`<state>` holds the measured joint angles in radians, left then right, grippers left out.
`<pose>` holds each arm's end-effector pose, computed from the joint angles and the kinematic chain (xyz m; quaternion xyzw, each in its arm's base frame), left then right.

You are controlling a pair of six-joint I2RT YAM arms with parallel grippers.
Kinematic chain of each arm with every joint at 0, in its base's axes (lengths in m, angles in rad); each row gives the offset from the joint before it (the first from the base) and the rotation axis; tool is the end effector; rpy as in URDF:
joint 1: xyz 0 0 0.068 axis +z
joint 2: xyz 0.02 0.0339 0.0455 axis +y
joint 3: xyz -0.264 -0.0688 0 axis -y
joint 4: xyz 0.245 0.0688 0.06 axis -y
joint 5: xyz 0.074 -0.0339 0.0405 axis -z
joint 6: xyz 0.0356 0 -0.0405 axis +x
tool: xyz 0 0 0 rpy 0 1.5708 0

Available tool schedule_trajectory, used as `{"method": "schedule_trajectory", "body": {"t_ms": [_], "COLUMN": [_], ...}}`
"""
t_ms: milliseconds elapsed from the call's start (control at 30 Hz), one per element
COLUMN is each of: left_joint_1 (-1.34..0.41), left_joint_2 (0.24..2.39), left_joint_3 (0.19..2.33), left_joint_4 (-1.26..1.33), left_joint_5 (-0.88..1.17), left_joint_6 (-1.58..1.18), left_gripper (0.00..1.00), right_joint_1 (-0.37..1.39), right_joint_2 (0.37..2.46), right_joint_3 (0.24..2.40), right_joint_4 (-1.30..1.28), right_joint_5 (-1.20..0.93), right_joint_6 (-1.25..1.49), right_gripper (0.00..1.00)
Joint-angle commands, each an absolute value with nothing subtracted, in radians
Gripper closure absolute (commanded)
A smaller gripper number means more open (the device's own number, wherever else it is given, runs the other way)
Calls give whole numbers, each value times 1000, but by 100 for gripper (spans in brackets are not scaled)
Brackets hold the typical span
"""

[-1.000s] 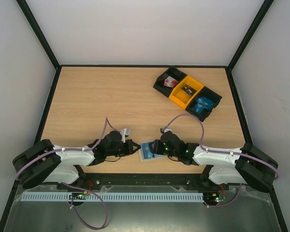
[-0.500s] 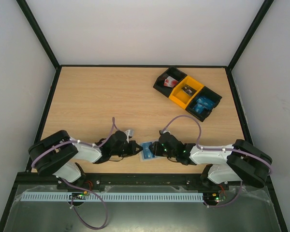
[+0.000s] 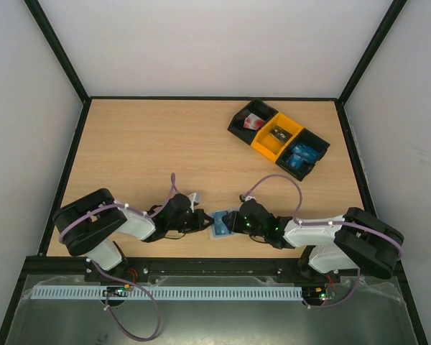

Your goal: Take the credit cards out of the card holder

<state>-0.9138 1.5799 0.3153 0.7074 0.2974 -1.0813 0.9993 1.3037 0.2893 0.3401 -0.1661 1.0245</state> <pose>0.1415 -0.2005 0.1048 -0.0007 0.8676 -0.4735 0.1515 0.1118 0.1848 0.1237 -0.0246 0.8985 0.4058 0.1656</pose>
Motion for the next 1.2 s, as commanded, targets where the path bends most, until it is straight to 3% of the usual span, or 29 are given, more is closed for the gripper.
{"method": "schedule_trajectory", "body": {"t_ms": [0, 300, 1167], "left_joint_1": [-923, -929, -967], "left_joint_2": [1626, 1617, 1644], "left_joint_3": [330, 322, 340], "left_joint_4": [644, 618, 580], "left_joint_5": [299, 278, 254], "left_joint_6": [-1053, -1047, -1045], "left_gripper": [98, 97, 97], "right_joint_1": [1001, 981, 970], "right_joint_2": [1294, 1266, 1183], "right_joint_3": [246, 185, 129], "right_joint_4": [409, 567, 614], "right_joint_5": [-202, -246, -232], "right_joint_6": [1078, 1145, 1174], "right_gripper": [72, 77, 80]}}
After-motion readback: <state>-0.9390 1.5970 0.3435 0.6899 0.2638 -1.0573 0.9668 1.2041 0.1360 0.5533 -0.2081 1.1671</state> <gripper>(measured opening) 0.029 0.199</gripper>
